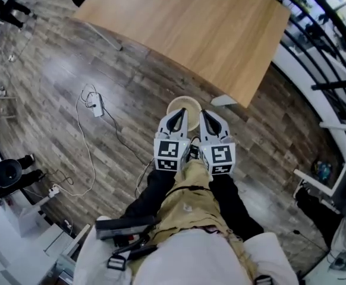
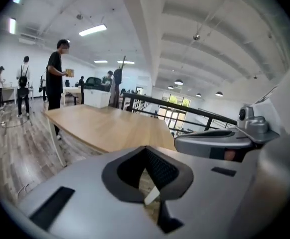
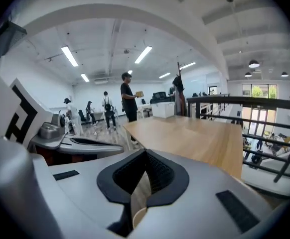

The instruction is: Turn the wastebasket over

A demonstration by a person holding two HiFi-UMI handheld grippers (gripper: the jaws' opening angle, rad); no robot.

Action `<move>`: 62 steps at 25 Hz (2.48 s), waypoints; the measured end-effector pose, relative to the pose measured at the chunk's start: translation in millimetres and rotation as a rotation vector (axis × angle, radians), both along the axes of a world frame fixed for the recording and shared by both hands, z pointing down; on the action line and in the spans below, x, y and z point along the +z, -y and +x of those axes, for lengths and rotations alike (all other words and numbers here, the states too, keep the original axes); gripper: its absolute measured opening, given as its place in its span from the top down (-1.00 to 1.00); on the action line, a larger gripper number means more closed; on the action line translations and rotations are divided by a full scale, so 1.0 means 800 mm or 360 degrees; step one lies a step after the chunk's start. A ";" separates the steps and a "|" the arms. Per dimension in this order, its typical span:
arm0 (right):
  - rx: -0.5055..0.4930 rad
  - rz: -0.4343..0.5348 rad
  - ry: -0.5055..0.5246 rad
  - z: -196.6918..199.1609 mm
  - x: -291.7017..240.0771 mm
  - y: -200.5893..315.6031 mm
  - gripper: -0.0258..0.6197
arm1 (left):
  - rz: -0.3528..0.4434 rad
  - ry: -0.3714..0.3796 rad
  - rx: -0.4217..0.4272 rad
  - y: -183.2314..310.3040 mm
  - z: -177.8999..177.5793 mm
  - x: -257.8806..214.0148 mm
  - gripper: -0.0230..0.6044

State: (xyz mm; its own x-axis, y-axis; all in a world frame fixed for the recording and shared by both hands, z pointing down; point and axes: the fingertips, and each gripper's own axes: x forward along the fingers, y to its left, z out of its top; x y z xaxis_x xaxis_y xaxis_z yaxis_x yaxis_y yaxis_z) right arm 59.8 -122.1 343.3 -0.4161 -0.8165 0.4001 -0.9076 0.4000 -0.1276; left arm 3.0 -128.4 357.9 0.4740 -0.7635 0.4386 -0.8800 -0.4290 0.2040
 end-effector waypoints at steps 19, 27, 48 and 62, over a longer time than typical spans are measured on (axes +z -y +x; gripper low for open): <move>-0.0014 0.0735 0.0089 -0.003 -0.302 0.036 0.85 | 0.0663 -0.0127 -0.0017 0.063 0.008 -0.294 0.92; 0.0038 0.0895 0.0062 0.002 -0.370 0.059 0.85 | 0.0837 -0.0152 0.0012 0.086 0.006 -0.367 0.92; 0.0004 0.0962 0.0156 -0.021 -0.400 0.075 0.86 | 0.0881 -0.0097 -0.0033 0.105 -0.018 -0.377 0.92; 0.0072 0.0969 0.0144 0.011 -0.395 0.082 0.86 | 0.0851 -0.0106 0.0027 0.113 0.016 -0.367 0.92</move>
State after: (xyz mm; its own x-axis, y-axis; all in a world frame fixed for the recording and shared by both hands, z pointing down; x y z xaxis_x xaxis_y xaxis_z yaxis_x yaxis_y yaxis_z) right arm 68.8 -187.4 27.0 -0.3863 -0.9049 -0.1786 -0.9216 0.3867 0.0343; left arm 15.6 -218.5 64.0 0.5018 -0.8640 -0.0410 -0.8645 -0.5025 0.0083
